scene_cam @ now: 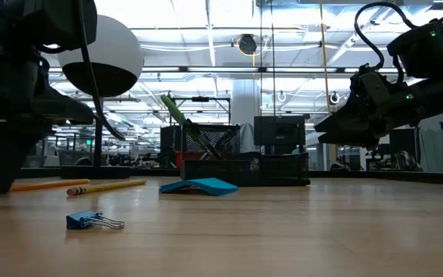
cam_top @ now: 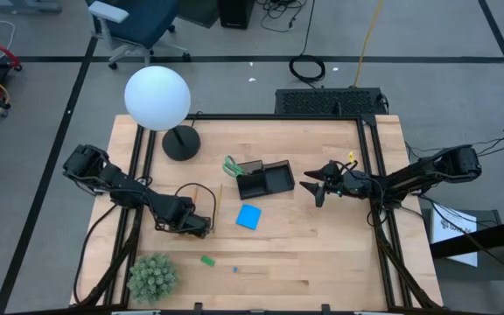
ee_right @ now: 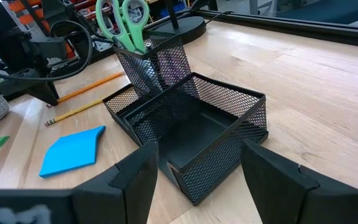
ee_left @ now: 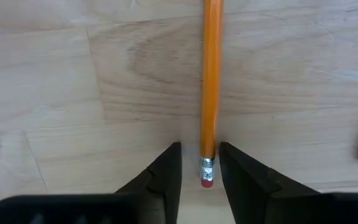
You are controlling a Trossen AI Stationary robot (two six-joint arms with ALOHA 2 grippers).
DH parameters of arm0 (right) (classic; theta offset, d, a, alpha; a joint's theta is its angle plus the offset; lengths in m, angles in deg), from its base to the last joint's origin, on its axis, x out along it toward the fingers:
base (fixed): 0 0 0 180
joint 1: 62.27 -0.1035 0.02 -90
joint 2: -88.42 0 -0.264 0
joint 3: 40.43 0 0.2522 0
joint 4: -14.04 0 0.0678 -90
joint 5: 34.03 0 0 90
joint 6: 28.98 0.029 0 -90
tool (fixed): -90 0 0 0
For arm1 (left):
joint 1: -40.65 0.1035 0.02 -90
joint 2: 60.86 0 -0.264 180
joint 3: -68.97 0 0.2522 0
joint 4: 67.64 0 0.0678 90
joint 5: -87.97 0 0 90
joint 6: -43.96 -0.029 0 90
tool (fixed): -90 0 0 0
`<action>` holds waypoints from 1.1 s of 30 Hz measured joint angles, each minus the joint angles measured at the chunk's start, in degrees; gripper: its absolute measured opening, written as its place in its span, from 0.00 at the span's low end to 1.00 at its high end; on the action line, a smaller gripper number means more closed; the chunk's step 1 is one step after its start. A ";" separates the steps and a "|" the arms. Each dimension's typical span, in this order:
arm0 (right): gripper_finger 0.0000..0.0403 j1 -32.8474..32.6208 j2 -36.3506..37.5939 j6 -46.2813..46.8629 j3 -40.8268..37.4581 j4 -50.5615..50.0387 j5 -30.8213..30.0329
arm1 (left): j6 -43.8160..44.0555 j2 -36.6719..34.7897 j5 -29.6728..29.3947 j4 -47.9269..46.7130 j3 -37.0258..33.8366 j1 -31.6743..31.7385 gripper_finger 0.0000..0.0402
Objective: Pick and place office supplies into organizer
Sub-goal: Put the orange pencil into the black desk organizer
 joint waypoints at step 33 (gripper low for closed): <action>0.54 0.00 0.02 -0.01 0.01 0.00 0.00 | -4.04 0.15 -0.75 -1.09 1.12 0.04 0.00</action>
